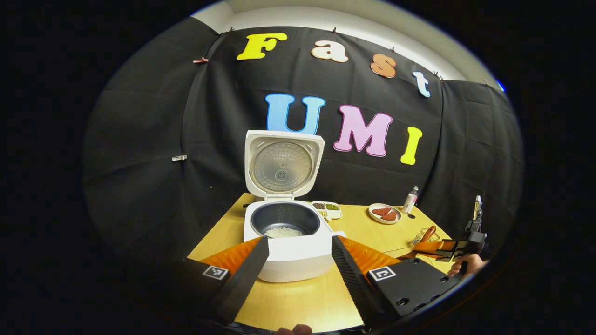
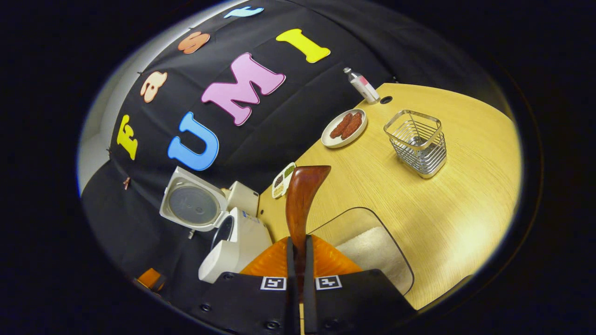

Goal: Close the left gripper, press the button to open the rice cooker; take a wooden spoon from the chopstick holder with the right hand, scoop a spoonful of rice and pour it into the rice cooker, then put the wooden spoon back into the chopstick holder.

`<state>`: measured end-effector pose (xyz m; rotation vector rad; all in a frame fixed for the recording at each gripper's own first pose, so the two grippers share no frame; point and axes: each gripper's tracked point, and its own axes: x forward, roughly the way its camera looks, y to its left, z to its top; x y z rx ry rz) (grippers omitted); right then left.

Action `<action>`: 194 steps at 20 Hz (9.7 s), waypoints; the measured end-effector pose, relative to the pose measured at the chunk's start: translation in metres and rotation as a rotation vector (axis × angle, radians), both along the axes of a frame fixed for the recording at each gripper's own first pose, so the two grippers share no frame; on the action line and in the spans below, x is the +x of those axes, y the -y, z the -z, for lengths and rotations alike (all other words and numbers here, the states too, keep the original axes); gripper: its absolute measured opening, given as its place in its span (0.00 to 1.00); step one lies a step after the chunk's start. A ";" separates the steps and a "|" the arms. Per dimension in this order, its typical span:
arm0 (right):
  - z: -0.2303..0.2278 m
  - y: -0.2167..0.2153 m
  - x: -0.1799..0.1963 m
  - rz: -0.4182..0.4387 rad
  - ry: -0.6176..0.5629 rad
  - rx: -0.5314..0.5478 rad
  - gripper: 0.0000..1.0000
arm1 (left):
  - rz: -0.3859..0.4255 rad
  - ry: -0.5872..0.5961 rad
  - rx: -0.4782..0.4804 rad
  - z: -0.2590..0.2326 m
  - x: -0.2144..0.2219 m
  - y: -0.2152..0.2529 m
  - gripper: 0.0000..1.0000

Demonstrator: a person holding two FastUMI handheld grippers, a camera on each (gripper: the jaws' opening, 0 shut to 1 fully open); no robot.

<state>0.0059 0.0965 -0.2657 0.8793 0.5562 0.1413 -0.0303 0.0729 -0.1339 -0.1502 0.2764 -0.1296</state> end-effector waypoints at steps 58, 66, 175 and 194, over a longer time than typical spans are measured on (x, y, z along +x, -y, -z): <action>-0.122 -0.310 0.189 -0.295 0.368 -0.502 0.08 | -0.064 -0.053 -0.096 0.049 -0.026 -0.015 0.93; -0.125 -0.343 0.173 -0.472 0.549 -0.729 0.08 | -0.074 -0.044 -0.083 0.050 -0.027 -0.023 0.93; -0.031 0.230 0.056 0.042 0.046 -0.543 0.98 | -0.137 0.095 0.138 -0.089 0.081 0.090 0.93; -0.104 0.163 0.011 0.040 0.135 -0.630 0.98 | -0.228 0.263 0.131 -0.179 0.284 -0.011 0.93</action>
